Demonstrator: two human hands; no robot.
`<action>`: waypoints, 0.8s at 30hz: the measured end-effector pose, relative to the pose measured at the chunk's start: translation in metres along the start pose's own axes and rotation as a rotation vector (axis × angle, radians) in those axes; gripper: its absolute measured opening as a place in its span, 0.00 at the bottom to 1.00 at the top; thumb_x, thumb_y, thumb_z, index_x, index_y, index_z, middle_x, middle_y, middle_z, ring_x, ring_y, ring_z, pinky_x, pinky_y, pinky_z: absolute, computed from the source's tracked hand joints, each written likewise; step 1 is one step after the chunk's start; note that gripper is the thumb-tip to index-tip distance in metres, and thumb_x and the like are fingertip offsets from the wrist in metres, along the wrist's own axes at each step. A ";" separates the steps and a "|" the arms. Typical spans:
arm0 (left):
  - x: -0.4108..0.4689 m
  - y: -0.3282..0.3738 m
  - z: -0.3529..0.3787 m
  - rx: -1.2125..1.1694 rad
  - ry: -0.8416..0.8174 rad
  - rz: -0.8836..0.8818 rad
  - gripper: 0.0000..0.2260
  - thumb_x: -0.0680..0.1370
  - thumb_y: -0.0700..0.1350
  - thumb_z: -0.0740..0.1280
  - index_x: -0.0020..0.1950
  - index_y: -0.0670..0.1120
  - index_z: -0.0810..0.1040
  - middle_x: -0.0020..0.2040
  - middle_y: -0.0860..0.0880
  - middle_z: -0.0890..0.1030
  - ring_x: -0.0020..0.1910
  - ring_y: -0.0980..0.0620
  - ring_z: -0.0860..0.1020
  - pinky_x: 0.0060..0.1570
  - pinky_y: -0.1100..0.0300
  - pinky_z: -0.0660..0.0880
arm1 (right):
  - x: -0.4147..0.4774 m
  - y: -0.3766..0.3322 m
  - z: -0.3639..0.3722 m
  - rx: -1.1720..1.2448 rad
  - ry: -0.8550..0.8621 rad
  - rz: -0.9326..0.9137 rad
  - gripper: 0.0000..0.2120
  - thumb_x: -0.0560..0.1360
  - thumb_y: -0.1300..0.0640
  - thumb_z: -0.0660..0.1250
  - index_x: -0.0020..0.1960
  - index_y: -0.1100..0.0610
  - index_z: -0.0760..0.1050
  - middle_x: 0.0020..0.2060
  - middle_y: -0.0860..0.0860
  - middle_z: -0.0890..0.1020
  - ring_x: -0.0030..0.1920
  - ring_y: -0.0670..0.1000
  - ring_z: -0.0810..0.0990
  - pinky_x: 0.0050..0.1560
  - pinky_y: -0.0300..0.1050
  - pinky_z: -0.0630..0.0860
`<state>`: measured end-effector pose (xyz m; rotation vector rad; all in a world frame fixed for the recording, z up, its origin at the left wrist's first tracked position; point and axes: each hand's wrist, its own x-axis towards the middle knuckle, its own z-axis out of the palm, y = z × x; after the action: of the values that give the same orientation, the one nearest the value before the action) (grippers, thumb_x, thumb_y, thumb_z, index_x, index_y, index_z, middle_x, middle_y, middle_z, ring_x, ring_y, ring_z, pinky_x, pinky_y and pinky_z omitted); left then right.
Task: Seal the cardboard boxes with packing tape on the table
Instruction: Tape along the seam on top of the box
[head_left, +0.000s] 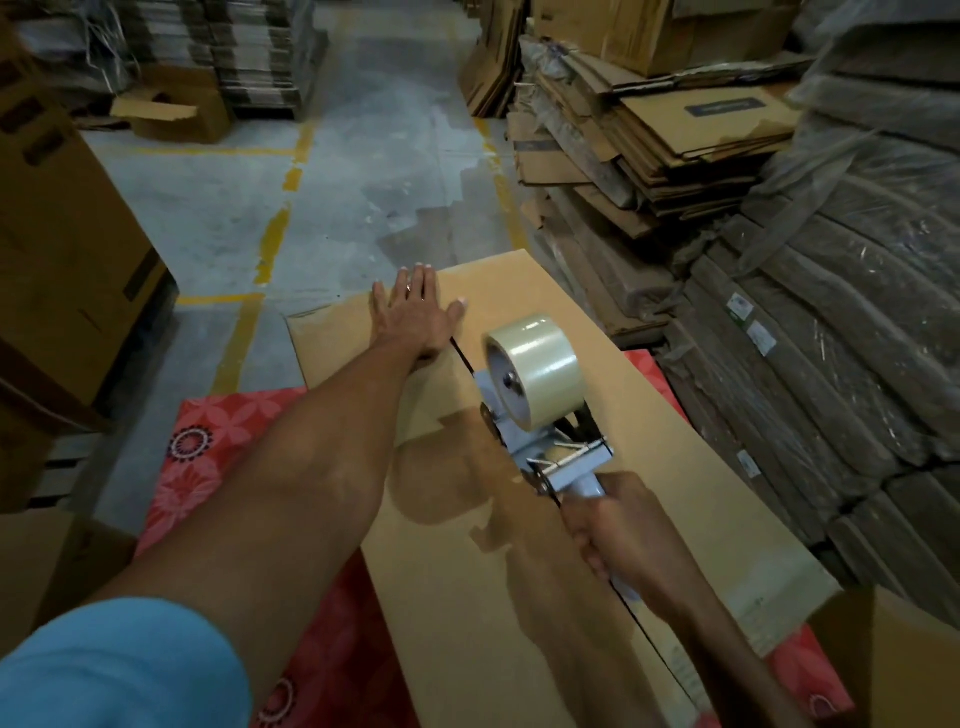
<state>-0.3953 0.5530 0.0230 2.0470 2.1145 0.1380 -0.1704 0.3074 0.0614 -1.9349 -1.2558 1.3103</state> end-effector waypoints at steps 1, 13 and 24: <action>0.000 0.001 0.000 0.005 -0.008 -0.010 0.36 0.82 0.66 0.43 0.82 0.46 0.41 0.82 0.48 0.41 0.81 0.48 0.39 0.76 0.39 0.36 | -0.005 0.006 -0.002 -0.026 -0.003 -0.014 0.12 0.71 0.65 0.67 0.29 0.58 0.73 0.22 0.50 0.74 0.23 0.49 0.71 0.30 0.45 0.67; -0.079 0.031 0.032 0.119 -0.031 0.108 0.55 0.73 0.65 0.69 0.81 0.40 0.36 0.81 0.42 0.37 0.81 0.43 0.38 0.76 0.36 0.40 | -0.009 -0.001 -0.001 0.037 -0.042 -0.036 0.07 0.68 0.67 0.64 0.32 0.59 0.74 0.24 0.54 0.73 0.22 0.52 0.69 0.26 0.44 0.65; -0.053 0.007 0.023 0.246 -0.009 0.096 0.44 0.77 0.58 0.66 0.82 0.45 0.42 0.82 0.45 0.42 0.81 0.46 0.42 0.75 0.34 0.44 | 0.002 -0.012 0.006 -0.030 -0.058 -0.110 0.09 0.57 0.55 0.65 0.34 0.60 0.76 0.29 0.54 0.77 0.29 0.55 0.74 0.32 0.49 0.69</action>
<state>-0.3828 0.4987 0.0058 2.2806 2.1195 -0.1240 -0.1802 0.3139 0.0670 -1.8315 -1.3973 1.3073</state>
